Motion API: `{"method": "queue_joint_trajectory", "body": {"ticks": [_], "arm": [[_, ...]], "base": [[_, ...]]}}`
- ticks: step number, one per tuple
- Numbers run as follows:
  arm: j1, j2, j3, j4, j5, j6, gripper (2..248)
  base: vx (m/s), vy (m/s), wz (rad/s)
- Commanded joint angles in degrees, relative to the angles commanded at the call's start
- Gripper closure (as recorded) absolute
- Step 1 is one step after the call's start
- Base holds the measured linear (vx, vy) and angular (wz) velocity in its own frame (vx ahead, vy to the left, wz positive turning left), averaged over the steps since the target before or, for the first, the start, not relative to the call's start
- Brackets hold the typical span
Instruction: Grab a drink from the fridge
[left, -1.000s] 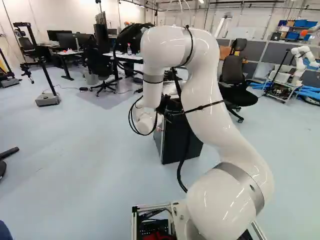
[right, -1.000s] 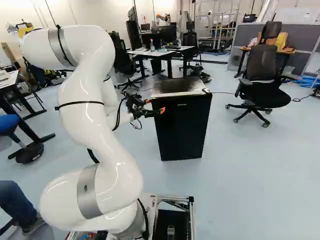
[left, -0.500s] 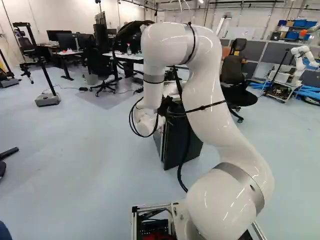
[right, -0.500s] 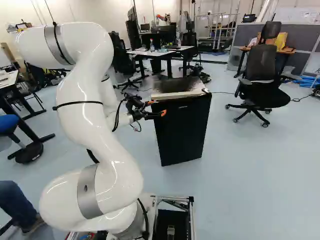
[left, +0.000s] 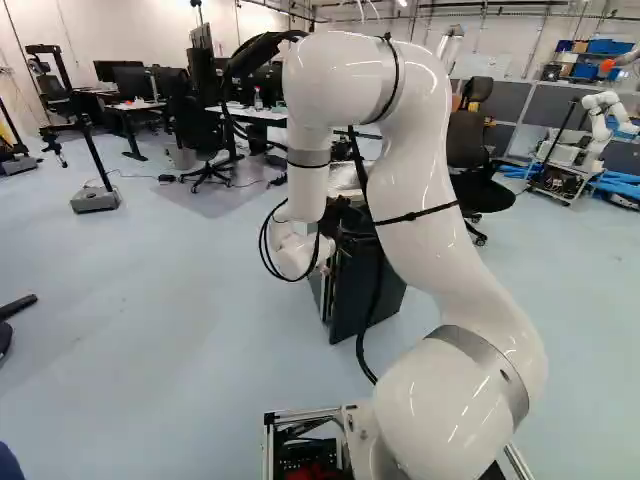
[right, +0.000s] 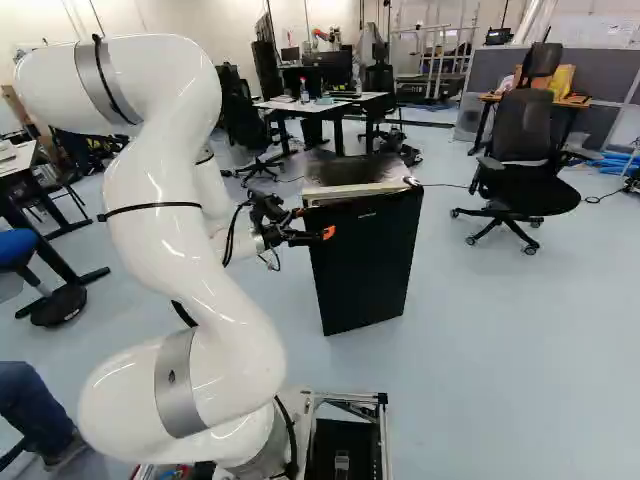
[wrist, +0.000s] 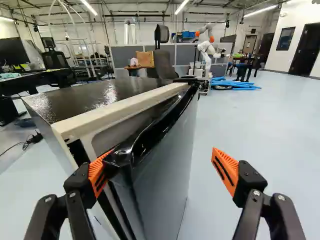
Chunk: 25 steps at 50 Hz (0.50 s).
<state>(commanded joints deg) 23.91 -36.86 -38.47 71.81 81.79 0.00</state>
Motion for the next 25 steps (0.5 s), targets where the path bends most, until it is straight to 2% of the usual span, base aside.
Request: {"method": "queue_joint_trajectory", "body": {"ticks": [25], "arm": [[1.39,2.46,4.89,3.13,0.47,0.00,3]], "base": [[0.000,0.000,0.000]]}}
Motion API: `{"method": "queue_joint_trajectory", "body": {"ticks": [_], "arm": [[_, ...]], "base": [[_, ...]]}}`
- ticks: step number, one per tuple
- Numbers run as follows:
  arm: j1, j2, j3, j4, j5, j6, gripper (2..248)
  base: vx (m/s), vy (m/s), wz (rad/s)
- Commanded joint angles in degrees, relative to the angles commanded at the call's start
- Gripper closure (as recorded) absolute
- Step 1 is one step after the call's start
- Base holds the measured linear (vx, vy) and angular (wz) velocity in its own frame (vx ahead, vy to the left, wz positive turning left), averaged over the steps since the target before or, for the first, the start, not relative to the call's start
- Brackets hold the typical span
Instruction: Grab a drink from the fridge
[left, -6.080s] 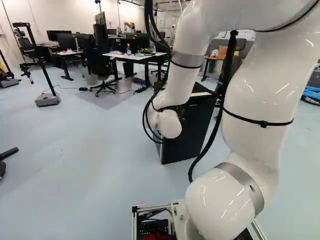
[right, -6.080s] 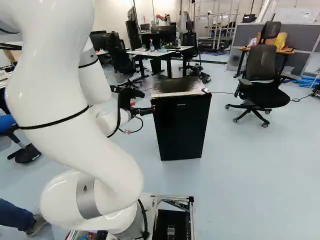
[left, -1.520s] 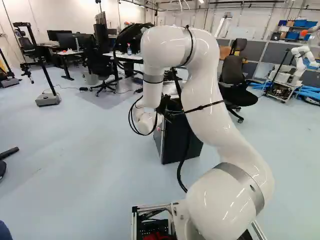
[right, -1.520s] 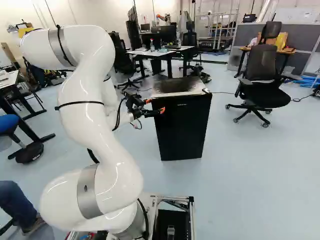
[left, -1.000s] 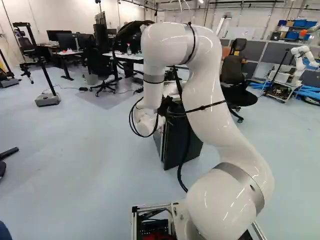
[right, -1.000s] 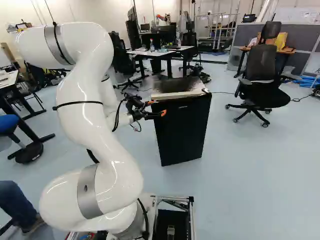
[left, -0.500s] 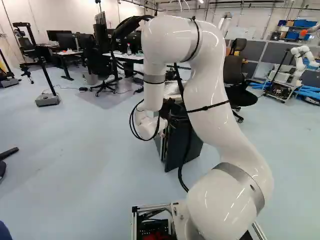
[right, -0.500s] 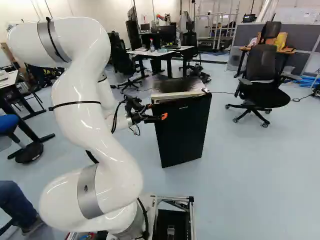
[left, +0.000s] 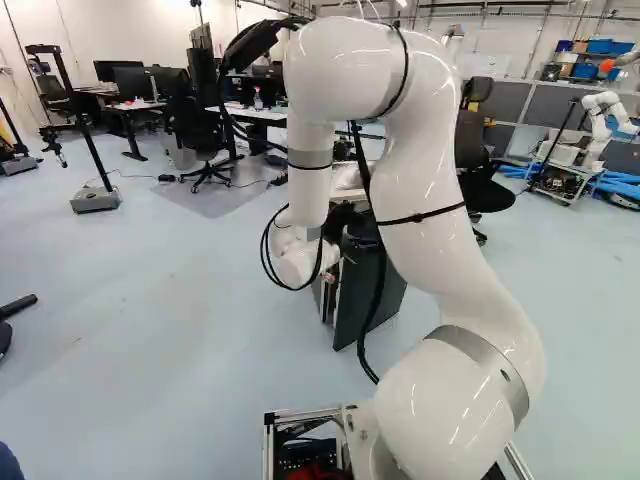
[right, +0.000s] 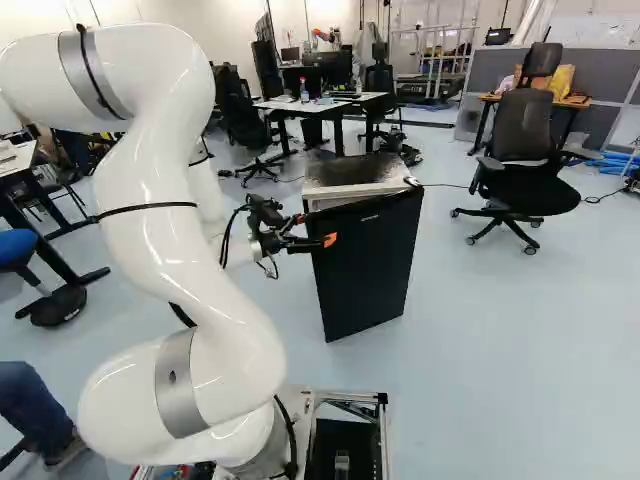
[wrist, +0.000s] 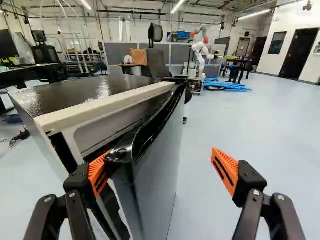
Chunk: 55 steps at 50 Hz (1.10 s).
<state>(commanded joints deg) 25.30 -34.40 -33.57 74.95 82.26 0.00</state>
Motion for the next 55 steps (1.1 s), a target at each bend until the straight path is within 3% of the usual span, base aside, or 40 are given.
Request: {"method": "queue_joint_trajectory", "body": {"ticks": [34,55], "arm": [[2.04,2.94,6.29,4.30,1.48,0.00,3],[1.84,4.01,8.83,6.92,2.42,0.00,3]], "base": [[0.000,0.000,0.000],[0.000,0.000,0.000]]}}
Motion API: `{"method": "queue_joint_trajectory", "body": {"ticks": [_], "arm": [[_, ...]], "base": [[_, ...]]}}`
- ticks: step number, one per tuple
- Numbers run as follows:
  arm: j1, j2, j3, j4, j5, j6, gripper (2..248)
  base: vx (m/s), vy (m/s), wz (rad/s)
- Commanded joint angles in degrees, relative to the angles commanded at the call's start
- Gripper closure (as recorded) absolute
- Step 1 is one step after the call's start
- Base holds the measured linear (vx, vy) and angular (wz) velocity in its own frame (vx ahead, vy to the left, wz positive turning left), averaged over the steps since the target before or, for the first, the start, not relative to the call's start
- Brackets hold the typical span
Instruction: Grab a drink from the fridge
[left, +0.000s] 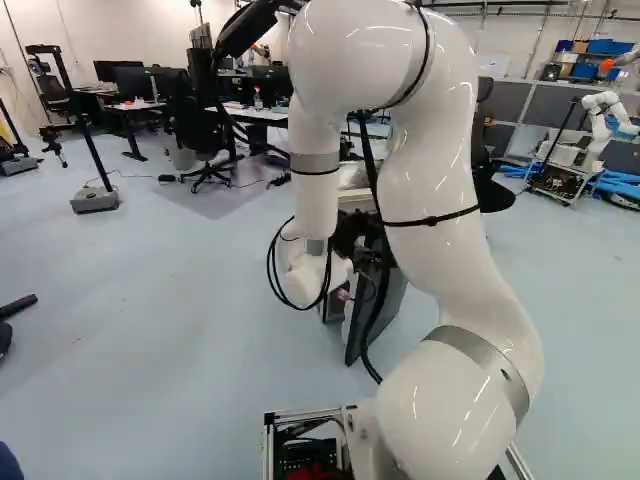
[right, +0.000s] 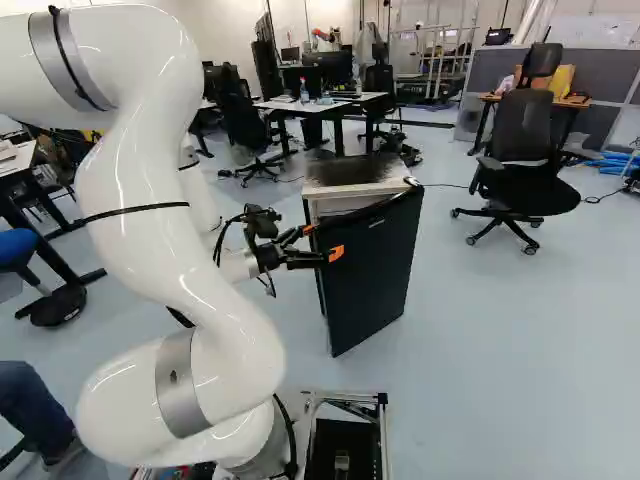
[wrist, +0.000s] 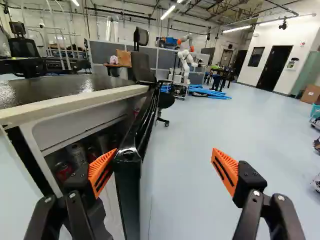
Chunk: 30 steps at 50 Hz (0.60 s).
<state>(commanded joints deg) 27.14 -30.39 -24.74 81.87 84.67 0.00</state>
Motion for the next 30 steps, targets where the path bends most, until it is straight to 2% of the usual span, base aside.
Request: {"method": "queue_joint_trajectory", "body": {"ticks": [30], "arm": [[-1.29,1.15,3.10,4.72,0.12,0.00,3]], "base": [[0.000,0.000,0.000]]}}
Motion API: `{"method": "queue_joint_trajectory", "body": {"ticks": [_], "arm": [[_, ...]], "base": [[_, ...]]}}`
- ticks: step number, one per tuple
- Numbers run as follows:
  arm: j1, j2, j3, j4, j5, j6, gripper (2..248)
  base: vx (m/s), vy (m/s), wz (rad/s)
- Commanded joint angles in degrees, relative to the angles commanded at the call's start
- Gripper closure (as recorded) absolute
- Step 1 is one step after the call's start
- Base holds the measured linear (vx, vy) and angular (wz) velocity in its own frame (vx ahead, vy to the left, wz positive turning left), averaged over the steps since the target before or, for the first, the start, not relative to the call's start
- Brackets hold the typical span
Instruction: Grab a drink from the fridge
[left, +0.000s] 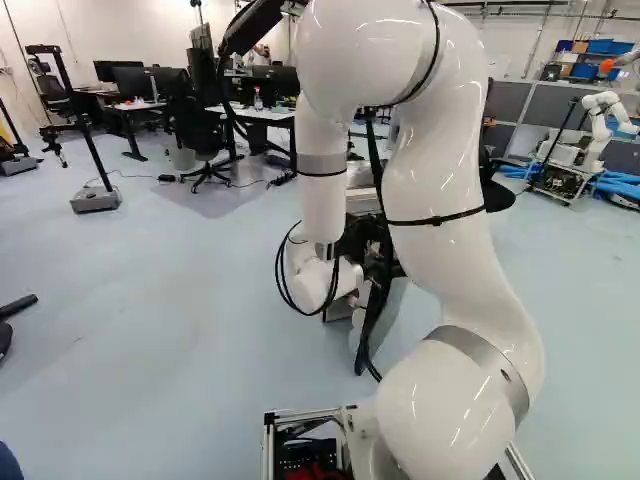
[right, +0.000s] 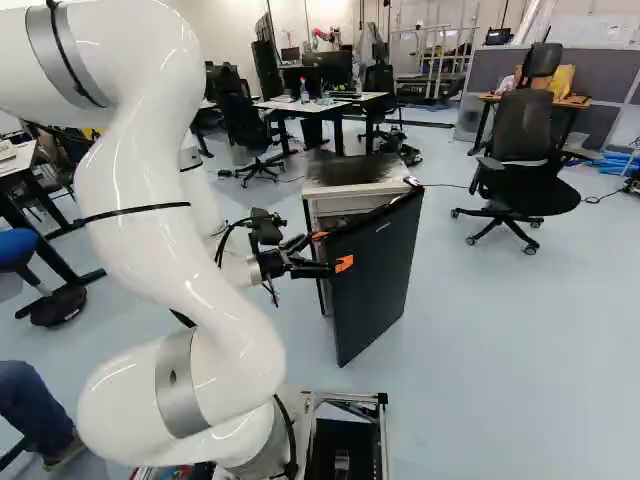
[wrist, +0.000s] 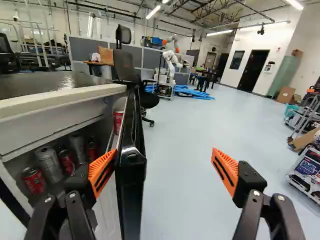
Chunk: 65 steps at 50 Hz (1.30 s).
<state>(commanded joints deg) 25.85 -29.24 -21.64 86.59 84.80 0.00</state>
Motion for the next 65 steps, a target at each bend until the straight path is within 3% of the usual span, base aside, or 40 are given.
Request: {"method": "queue_joint_trajectory", "body": {"ticks": [37,65], "arm": [[-3.05,0.73,2.70,7.09,0.00,0.00,3],[-9.73,0.17,-0.32,8.30,0.00,0.00,3]], "base": [[0.000,0.000,0.000],[0.000,0.000,0.000]]}}
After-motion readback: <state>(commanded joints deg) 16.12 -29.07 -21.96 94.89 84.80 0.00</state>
